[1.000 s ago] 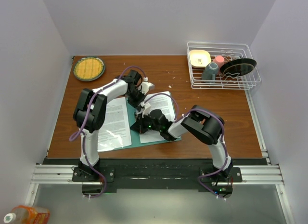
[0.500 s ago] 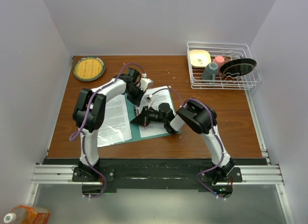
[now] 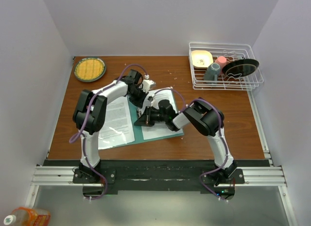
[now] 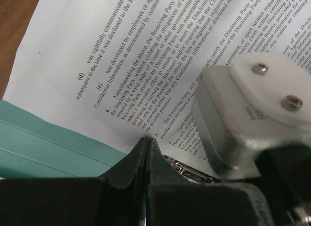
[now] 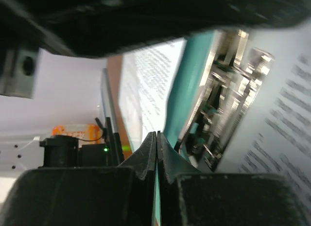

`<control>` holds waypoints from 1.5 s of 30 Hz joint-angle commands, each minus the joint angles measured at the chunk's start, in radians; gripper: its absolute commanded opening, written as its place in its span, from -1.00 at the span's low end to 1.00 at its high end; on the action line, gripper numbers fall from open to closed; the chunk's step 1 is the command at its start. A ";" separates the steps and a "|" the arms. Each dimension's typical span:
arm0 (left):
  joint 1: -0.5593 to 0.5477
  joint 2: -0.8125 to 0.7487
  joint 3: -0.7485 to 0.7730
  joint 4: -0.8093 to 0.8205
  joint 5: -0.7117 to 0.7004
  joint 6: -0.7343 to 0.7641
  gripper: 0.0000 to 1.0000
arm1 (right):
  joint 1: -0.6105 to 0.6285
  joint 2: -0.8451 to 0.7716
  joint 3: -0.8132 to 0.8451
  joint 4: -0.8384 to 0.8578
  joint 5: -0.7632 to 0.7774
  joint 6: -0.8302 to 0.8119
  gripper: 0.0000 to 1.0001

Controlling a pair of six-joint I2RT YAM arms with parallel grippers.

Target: Put the files into the folder

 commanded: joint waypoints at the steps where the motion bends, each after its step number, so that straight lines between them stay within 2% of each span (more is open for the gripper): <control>1: 0.004 0.031 -0.068 -0.089 -0.055 0.025 -1.00 | -0.014 -0.029 -0.075 -0.520 0.142 -0.125 -1.00; 5: 0.004 0.017 -0.073 -0.082 -0.058 0.019 -1.00 | -0.013 -0.106 -0.092 -0.432 0.146 -0.174 -1.00; 16: 0.004 0.003 -0.073 -0.082 -0.075 0.011 -1.00 | 0.026 -0.218 0.028 -0.370 0.009 -0.273 -1.00; 21: 0.005 -0.010 -0.082 -0.081 -0.083 0.014 -1.00 | 0.030 -0.250 0.101 -0.402 -0.050 -0.306 -0.99; 25: 0.007 -0.012 -0.084 -0.079 -0.080 0.016 -1.00 | 0.029 -0.270 0.149 -0.489 -0.059 -0.348 -0.97; 34: 0.012 -0.014 -0.085 -0.079 -0.078 0.017 -1.00 | 0.027 -0.318 0.117 -0.454 -0.076 -0.319 -0.97; 42: 0.015 -0.017 -0.090 -0.076 -0.078 0.019 -1.00 | 0.019 -0.336 0.190 -0.472 -0.099 -0.311 -0.96; 45: 0.015 -0.018 -0.091 -0.076 -0.072 0.017 -1.00 | 0.019 -0.361 0.196 -0.509 -0.064 -0.357 -0.97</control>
